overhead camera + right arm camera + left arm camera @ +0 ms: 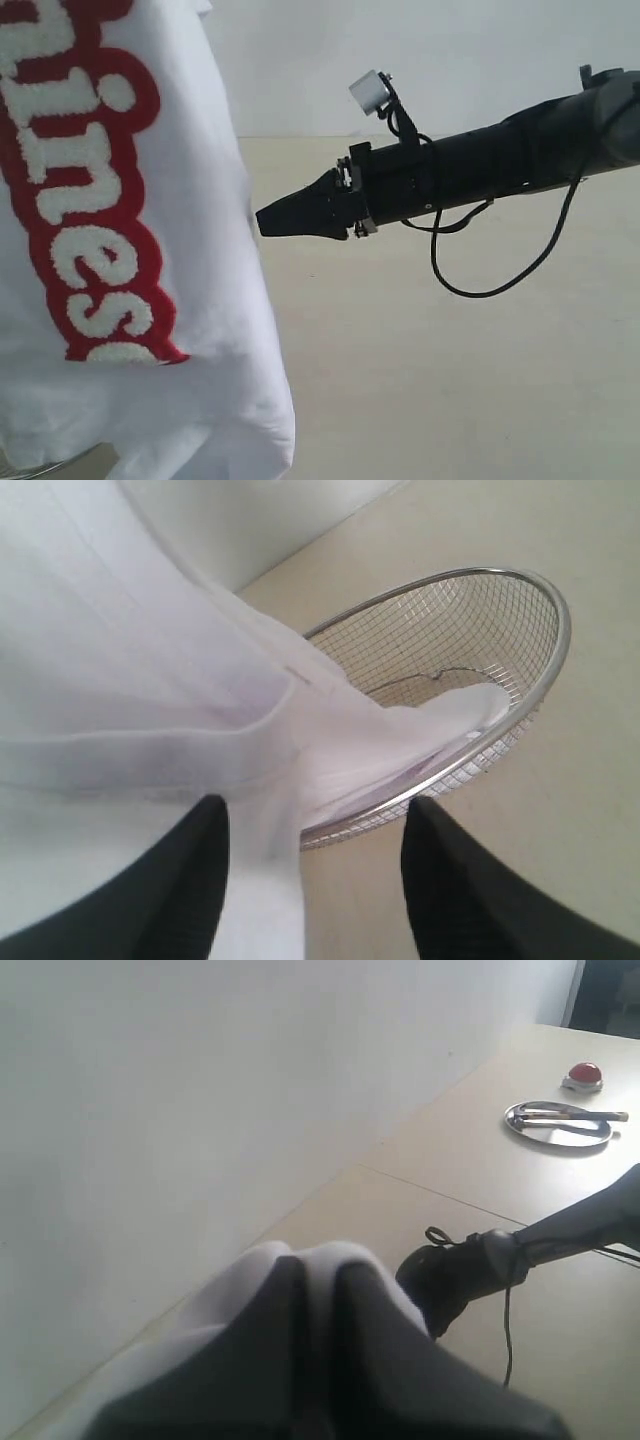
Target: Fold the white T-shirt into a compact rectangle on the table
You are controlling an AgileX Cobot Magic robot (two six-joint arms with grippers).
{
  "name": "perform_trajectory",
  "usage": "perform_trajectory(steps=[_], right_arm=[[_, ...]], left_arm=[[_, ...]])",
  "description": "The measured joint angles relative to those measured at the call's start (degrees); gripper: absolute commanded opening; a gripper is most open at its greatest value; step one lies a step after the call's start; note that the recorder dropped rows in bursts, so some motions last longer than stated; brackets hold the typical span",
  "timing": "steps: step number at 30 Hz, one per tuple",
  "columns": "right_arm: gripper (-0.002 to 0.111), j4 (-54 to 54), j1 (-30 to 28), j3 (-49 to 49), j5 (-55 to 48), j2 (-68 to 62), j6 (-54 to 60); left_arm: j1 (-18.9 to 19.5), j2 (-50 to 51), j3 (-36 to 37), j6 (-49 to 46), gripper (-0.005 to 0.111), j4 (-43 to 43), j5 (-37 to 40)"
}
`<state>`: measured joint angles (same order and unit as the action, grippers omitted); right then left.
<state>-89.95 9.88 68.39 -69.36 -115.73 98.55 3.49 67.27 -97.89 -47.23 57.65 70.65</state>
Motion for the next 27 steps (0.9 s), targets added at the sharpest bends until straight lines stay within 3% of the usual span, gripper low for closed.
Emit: perform_trajectory(steps=[5, 13, 23, 27], right_arm=[[0.048, 0.44, 0.50, 0.00, 0.00, 0.00, 0.73], [0.065, 0.90, 1.33, 0.00, 0.00, 0.00, 1.55], [0.064, 0.75, 4.37, 0.00, -0.10, 0.00, 5.93], [0.051, 0.34, 4.60, 0.00, -0.10, 0.00, 6.55]], left_arm=[[0.00, 0.00, 0.00, 0.10, 0.005, 0.00, 0.00], [0.00, 0.00, 0.00, 0.27, 0.005, 0.00, 0.00], [0.00, 0.00, 0.00, 0.25, 0.005, 0.00, 0.00], [0.00, 0.00, 0.00, 0.51, 0.005, 0.00, 0.00]])
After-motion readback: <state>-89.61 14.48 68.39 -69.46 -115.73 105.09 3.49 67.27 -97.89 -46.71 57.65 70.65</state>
